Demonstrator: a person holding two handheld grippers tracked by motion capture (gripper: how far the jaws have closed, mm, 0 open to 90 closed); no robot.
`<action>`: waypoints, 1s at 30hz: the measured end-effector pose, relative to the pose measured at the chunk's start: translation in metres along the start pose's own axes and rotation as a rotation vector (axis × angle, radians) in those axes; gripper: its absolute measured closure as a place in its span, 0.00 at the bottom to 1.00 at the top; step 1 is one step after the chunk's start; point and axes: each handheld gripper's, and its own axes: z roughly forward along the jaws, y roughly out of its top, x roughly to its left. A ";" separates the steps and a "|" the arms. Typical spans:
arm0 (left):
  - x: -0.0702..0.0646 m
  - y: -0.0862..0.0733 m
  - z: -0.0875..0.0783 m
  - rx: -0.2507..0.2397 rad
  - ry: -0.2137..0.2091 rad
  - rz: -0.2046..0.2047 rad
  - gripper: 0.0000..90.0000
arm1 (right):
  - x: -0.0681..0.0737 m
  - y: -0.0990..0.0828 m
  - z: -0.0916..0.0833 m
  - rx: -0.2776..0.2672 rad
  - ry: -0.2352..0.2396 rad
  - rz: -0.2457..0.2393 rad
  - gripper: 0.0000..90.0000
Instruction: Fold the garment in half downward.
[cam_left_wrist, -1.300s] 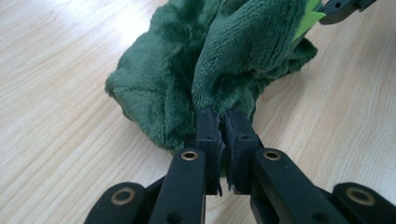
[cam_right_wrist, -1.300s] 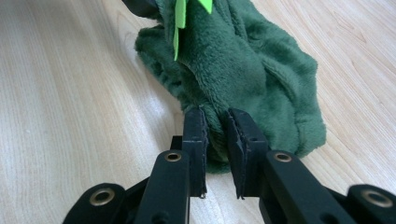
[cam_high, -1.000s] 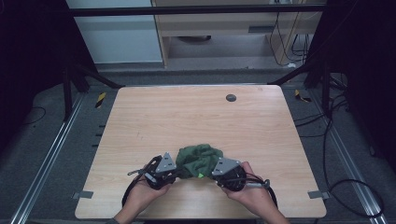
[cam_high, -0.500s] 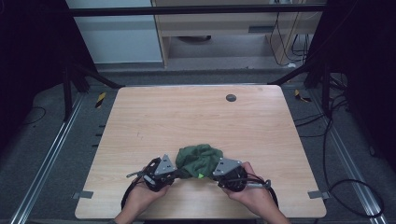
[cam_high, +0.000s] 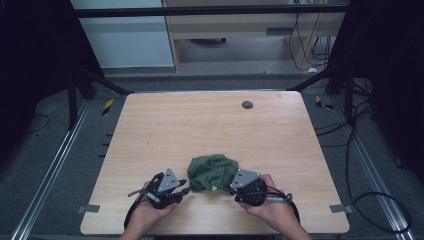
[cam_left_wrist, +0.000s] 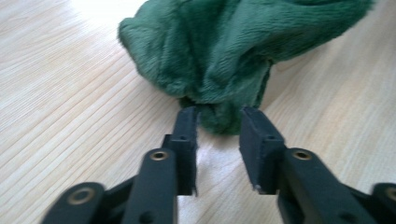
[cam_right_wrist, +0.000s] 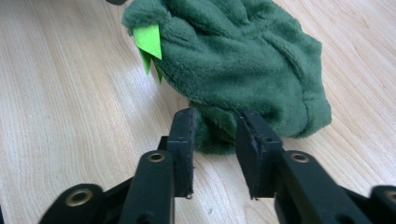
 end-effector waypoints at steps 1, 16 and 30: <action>0.001 -0.001 0.000 0.000 0.003 -0.004 0.70 | 0.000 0.000 0.000 0.003 -0.002 0.002 0.72; 0.015 -0.005 0.002 0.026 0.064 -0.142 0.24 | -0.012 -0.012 -0.002 0.023 -0.037 0.089 0.47; 0.032 -0.008 -0.006 0.084 0.104 -0.192 0.09 | -0.035 -0.040 -0.013 0.045 -0.097 0.236 0.11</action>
